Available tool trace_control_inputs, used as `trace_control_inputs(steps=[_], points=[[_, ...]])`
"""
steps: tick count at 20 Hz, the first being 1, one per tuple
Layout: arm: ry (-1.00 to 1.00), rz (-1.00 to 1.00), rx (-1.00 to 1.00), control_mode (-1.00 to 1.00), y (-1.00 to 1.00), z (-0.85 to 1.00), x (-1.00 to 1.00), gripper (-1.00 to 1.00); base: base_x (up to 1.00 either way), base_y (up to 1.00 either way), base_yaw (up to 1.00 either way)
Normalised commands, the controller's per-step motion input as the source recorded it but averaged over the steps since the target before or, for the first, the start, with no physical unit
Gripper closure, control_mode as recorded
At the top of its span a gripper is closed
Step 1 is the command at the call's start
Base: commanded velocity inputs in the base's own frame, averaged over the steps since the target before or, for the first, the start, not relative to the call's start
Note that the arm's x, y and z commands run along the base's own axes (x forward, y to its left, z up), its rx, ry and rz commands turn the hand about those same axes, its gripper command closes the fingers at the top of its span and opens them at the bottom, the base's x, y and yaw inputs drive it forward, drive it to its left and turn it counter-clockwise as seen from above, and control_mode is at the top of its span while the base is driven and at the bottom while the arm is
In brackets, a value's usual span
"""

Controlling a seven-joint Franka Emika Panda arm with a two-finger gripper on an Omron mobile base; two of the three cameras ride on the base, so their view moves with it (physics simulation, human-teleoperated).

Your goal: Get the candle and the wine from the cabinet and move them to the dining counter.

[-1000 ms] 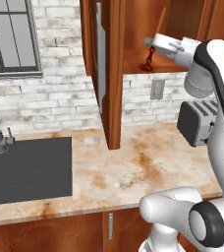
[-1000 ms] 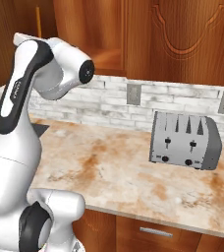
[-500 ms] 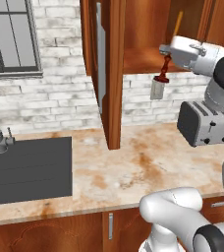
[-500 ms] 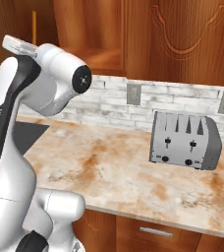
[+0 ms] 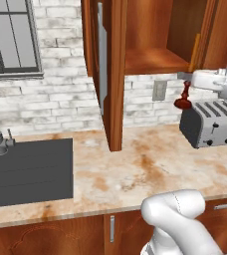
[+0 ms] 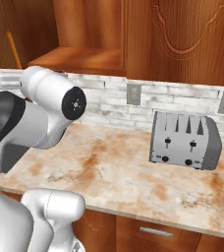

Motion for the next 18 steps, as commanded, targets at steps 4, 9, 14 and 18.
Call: trace_control_inputs(steps=[4,9,14,18], points=[[-0.11,0.06,-0.15,-1.00,-0.21,-0.16,-0.65,1.00,0.00,0.00,0.00],[-0.14,0.05,-0.21,-1.00,-0.13,-0.18,-0.55,1.00,0.00,0.00,0.00],[-0.03,0.00,0.00,-1.00,-0.17,-0.16,-0.43,1.00,0.00,0.00,0.00],[0.00,0.00,0.08,-1.00,-0.24,-0.15,-0.34,1.00,0.00,0.00,0.00]])
